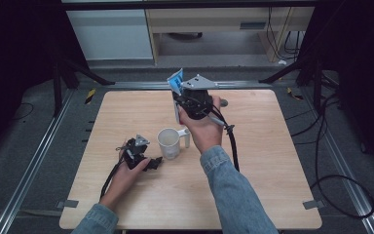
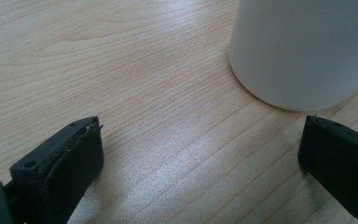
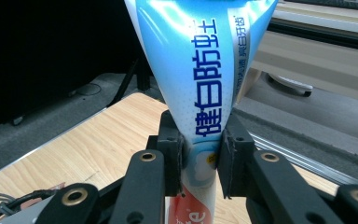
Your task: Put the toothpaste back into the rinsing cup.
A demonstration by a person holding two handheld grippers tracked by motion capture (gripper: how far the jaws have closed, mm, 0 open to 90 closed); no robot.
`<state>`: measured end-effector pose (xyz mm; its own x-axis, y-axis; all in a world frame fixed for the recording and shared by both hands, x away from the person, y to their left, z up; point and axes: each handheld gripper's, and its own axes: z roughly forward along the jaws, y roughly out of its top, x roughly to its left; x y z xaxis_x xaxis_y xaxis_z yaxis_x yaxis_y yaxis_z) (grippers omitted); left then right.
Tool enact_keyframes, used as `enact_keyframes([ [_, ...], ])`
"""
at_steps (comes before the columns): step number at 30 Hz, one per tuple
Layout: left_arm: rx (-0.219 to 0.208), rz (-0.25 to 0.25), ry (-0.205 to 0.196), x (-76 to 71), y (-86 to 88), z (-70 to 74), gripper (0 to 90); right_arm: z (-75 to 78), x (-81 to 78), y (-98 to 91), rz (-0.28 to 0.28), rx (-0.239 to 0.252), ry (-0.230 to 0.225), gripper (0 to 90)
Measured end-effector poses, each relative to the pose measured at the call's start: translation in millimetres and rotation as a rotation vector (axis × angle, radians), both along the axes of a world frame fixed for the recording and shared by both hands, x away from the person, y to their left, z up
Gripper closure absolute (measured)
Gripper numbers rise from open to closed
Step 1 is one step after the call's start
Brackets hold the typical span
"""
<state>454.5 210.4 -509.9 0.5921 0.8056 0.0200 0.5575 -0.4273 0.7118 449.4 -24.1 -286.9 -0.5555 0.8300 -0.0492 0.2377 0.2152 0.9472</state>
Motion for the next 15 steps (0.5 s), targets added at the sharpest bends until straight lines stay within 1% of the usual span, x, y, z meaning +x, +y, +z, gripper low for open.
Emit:
enact_keyframes([
  [2,0.0,0.0,0.0,0.0,0.0,0.0,0.0,-0.9,-0.2,1.2,-0.001,-0.003,-0.003,73.4],
  [8,0.0,0.0,0.0,0.0,0.0,0.0,0.0,-4.0,-1.0,3.7,0.0,0.014,-0.003,73.3],
  [10,0.0,0.0,0.0,0.0,0.0,0.0,0.0,-4.9,-2.2,4.8,-0.002,0.01,-0.007,73.3],
  [11,0.0,0.0,0.0,0.0,0.0,0.0,0.0,-5.8,-3.5,6.1,-0.004,0.0,-0.014,73.3],
  [15,0.0,-0.001,0.0,0.1,0.1,0.0,0.0,-10.5,-6.6,10.5,-0.004,0.001,-0.025,73.4],
])
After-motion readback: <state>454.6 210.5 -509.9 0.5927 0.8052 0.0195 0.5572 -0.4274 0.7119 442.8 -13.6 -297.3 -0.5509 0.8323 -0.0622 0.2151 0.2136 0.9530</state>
